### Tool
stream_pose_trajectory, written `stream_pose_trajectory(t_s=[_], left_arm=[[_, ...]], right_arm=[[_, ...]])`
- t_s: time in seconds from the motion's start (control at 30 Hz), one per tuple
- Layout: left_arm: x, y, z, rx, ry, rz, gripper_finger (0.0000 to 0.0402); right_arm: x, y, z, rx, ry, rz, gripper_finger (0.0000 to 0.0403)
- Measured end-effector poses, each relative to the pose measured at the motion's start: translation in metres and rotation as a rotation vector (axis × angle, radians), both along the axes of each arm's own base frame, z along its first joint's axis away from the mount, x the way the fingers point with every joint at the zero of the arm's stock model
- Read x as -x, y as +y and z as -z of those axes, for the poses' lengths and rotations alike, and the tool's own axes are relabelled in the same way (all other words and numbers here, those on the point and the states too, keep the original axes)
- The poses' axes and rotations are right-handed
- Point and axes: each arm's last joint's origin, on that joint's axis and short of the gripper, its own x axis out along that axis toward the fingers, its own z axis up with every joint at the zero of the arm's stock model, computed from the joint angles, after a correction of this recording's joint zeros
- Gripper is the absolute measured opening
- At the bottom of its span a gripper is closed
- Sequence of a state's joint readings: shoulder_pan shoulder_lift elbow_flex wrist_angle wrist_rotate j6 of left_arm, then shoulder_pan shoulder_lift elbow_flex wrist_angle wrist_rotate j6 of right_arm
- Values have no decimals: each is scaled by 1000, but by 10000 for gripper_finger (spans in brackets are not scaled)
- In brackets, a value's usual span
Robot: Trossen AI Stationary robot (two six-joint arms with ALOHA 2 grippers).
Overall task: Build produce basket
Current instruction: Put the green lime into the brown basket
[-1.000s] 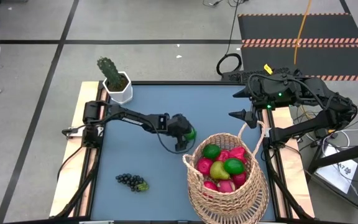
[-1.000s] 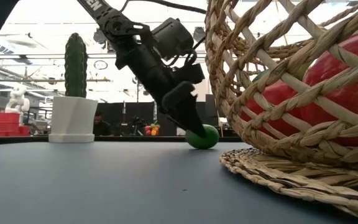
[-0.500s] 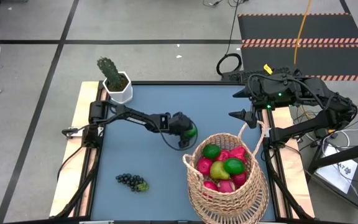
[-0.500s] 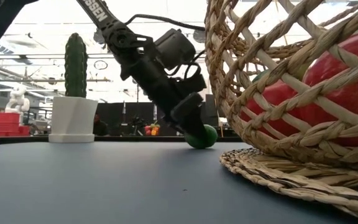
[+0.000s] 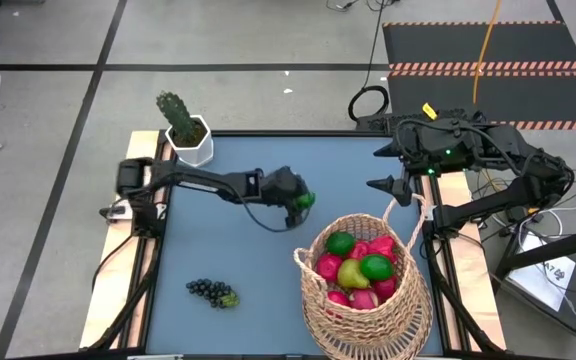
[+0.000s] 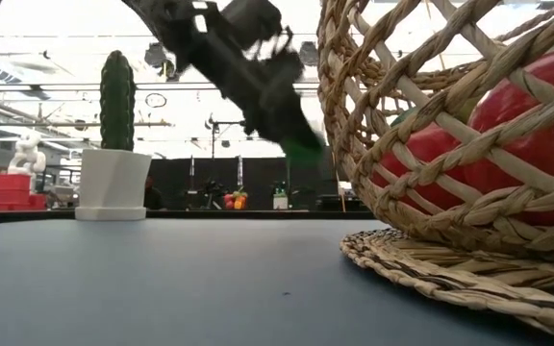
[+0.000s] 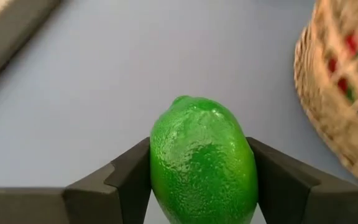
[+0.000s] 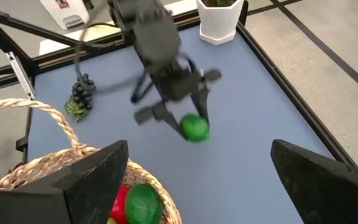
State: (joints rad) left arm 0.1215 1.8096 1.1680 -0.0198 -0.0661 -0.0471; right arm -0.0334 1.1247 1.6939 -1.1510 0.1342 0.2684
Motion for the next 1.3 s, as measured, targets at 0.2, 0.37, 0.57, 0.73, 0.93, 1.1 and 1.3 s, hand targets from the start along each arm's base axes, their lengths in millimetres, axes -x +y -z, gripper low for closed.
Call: stream_pose_trajectory(t_s=[0.2, 0.37, 0.57, 0.73, 0.93, 1.1, 1.3], left_arm=[[28, 3, -66, -44, -147, -31, 237], [58, 1, -114, -51, -282, -59, 238], [93, -6, -160, -16, -452, -76, 239], [123, -14, -194, 9, -616, -57, 239], [155, -21, -225, 79, -789, 14, 239], [177, -25, -238, 122, -856, 64, 239], [193, -28, -247, 120, -898, 95, 239]], right_arm=[[-9, 0, 2, 1, 2, 2, 389], [-19, -1, -2, -25, -73, 17, 389], [-30, -1, -11, 4, -189, 1, 389], [-34, -1, -15, 34, -230, -12, 389], [-35, -1, -14, 31, -225, -11, 389], [-37, -1, -13, 27, -221, -11, 389], [-37, -1, -13, 22, -220, -13, 389]])
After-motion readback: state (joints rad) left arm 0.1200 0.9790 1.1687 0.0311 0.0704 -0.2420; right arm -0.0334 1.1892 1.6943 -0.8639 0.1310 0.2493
